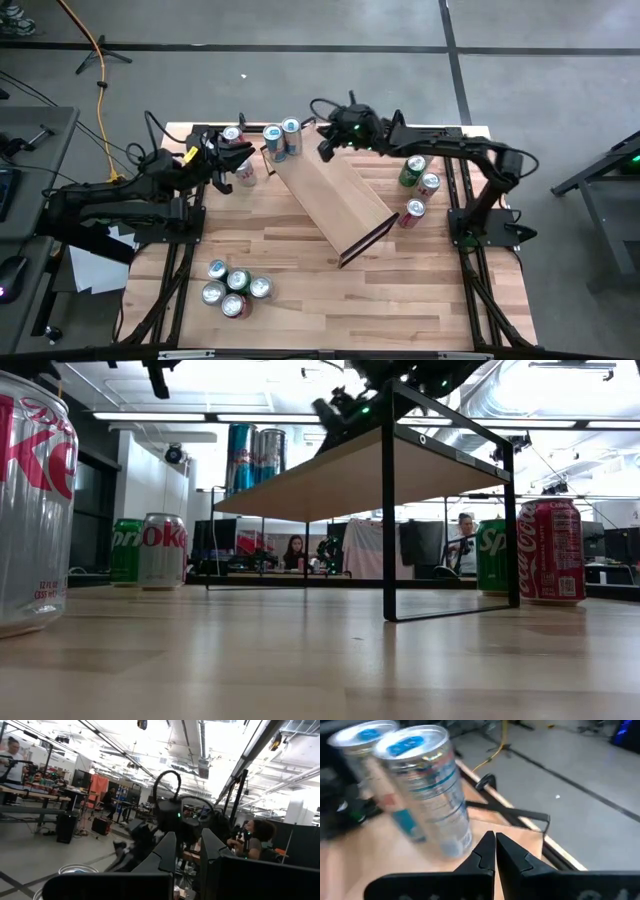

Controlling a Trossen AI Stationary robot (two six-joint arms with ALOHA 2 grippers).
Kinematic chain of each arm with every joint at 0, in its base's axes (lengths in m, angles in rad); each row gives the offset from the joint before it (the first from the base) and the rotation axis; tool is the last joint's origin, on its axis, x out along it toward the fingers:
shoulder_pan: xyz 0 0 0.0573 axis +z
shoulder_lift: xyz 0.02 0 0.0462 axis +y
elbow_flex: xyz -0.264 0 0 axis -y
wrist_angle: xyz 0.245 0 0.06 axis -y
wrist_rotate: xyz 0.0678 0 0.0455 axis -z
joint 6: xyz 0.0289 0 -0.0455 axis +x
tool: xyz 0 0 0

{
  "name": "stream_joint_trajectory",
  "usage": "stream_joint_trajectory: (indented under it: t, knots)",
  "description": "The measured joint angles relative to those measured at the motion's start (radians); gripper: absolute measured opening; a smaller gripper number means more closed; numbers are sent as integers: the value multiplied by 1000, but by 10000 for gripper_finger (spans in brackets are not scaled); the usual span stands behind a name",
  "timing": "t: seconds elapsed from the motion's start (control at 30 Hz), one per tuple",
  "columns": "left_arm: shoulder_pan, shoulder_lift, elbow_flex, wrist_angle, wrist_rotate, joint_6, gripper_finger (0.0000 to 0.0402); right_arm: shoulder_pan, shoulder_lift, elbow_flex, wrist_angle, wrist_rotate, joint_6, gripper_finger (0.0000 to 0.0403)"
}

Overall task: Place canned beverage on shelf
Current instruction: Put the blue soda can on the shelf aligned with the other blue soda cans

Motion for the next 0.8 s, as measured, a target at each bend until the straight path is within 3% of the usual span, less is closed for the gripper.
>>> stream_joint_trajectory:
  t: [0.23,0.37,0.57,0.8]
  knots:
    - [0,-5,1,-2,6,7,0,-50,-188,0,-174,-302,-82,0]
    - [0,-4,1,-2,80,-2,0,-39,-270,0,-177,-449,-65,0]
    - [0,53,1,-2,214,-23,0,24,-348,0,-185,-488,-25,0]
    - [0,122,1,-2,239,-19,0,92,-401,0,-214,-491,61,0]
